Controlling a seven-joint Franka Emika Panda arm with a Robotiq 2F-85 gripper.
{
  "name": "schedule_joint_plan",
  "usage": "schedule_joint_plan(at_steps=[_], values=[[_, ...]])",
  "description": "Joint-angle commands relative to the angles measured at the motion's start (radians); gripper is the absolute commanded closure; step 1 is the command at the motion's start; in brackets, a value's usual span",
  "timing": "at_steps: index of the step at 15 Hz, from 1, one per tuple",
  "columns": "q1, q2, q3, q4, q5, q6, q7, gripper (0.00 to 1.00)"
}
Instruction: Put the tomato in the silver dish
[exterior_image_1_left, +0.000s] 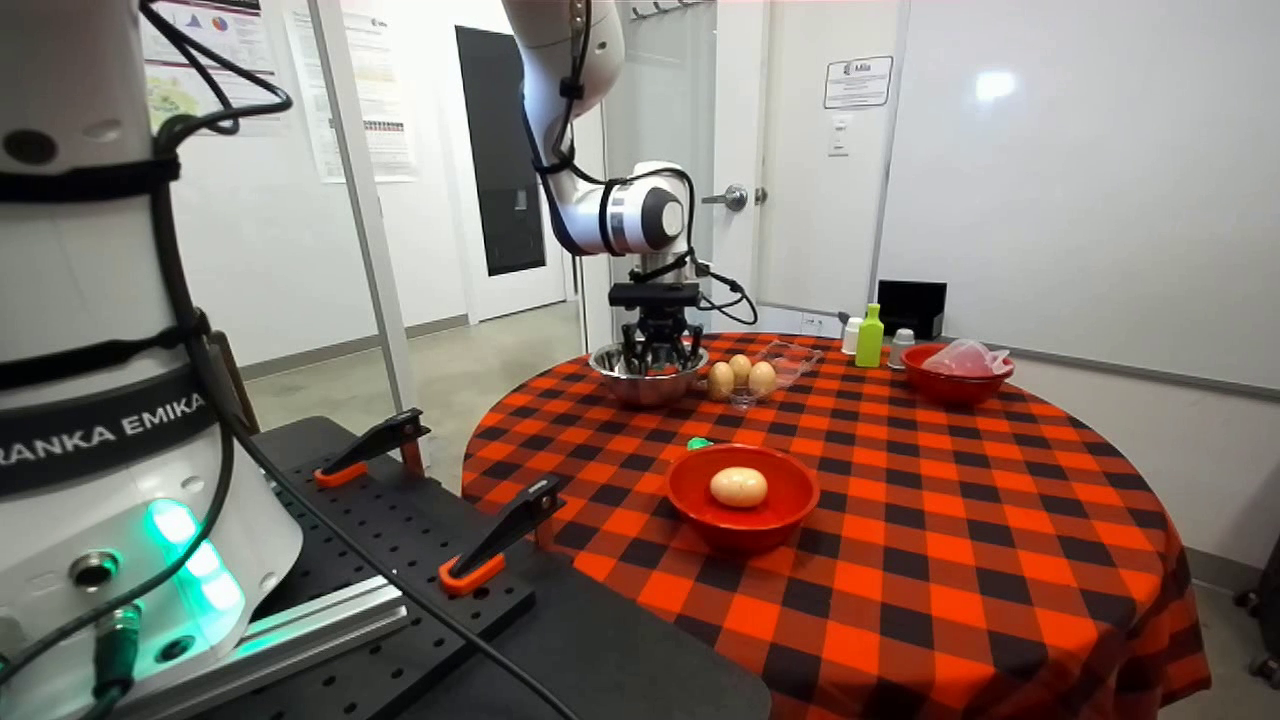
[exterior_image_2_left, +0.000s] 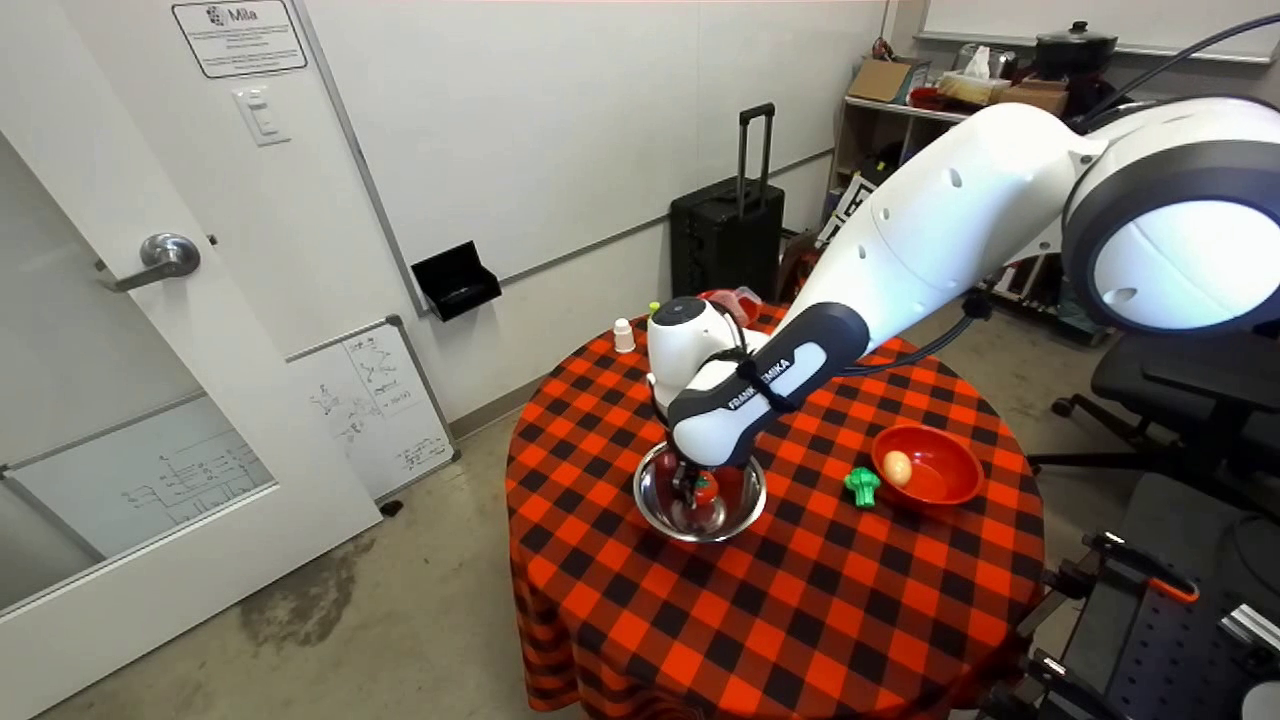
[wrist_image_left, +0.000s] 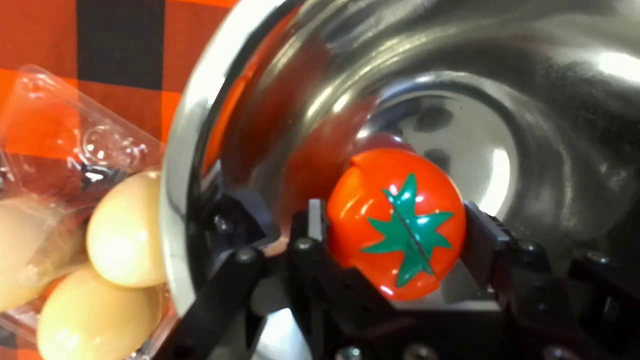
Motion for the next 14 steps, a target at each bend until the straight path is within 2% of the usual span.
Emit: schedule_joint_plan(at_steps=[1,2,3,6,14], values=[[0.020,0.042,-0.014,0.062,-0.020,-0.055,0.041,0.62],[0.018,0.047,-0.013,0.067,-0.018,-0.067,0.042,0.55],[0.018,0.052,-0.012,0.074,-0.017,-0.076,0.044,0.12],[0.017,0.052,-0.011,0.084,-0.017,-0.097,0.049,0.00],[-0.002,-0.061,0.020,-0.013,0.000,-0.098,0.033,0.00]])
